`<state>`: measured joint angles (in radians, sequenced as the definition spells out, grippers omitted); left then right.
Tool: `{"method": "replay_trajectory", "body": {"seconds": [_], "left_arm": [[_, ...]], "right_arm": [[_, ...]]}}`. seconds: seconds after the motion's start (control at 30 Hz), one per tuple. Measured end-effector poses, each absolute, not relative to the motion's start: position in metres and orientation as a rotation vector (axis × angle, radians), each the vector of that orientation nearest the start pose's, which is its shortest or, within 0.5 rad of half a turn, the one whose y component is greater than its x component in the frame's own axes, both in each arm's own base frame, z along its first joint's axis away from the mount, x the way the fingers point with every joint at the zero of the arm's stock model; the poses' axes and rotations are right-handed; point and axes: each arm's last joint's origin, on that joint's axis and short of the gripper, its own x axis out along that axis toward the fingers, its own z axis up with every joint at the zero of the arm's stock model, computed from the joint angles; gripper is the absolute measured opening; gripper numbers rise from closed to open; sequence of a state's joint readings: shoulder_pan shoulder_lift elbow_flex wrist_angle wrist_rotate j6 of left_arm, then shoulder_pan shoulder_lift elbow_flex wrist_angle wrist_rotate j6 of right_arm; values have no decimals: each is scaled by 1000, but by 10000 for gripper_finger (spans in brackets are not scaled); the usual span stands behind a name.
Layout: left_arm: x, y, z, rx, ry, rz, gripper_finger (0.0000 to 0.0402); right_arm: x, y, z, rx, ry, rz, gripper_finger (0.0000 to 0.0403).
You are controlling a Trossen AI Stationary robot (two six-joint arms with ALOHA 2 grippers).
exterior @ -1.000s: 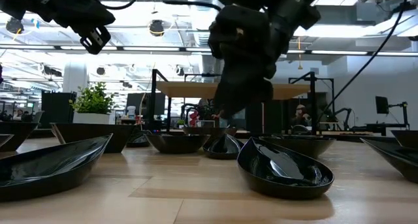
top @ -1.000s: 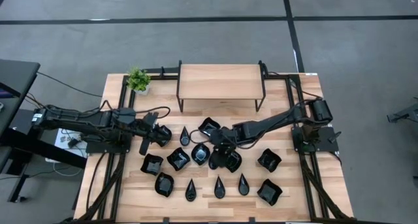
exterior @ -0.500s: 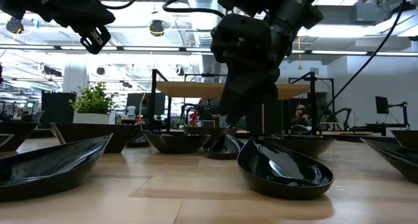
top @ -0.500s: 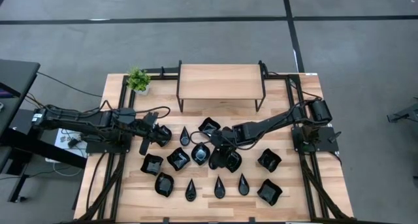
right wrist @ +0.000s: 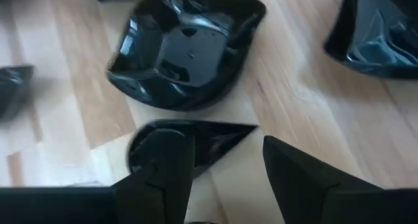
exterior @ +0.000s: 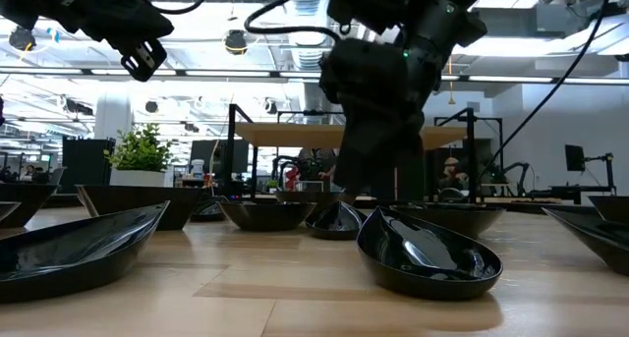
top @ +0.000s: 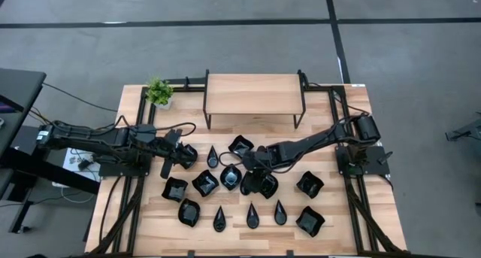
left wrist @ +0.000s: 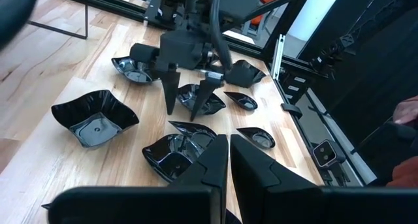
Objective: Pick & Place Mini shaped plates
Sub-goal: Put the black drop shaped plate on the shelf
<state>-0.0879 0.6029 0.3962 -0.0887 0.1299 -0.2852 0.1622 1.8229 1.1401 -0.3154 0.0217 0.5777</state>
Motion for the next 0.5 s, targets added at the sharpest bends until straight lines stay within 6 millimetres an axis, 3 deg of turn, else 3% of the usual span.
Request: {"method": "replay_trajectory", "body": {"seconds": [0.27,0.5], "left_arm": [[146,-17,234,-288,324,-170,19],[146,-17,234,-291,325,-169,19]], "right_arm": [[362,59,171,432,992,-162,170],[367,61,159,453,1008,-152,166]]}}
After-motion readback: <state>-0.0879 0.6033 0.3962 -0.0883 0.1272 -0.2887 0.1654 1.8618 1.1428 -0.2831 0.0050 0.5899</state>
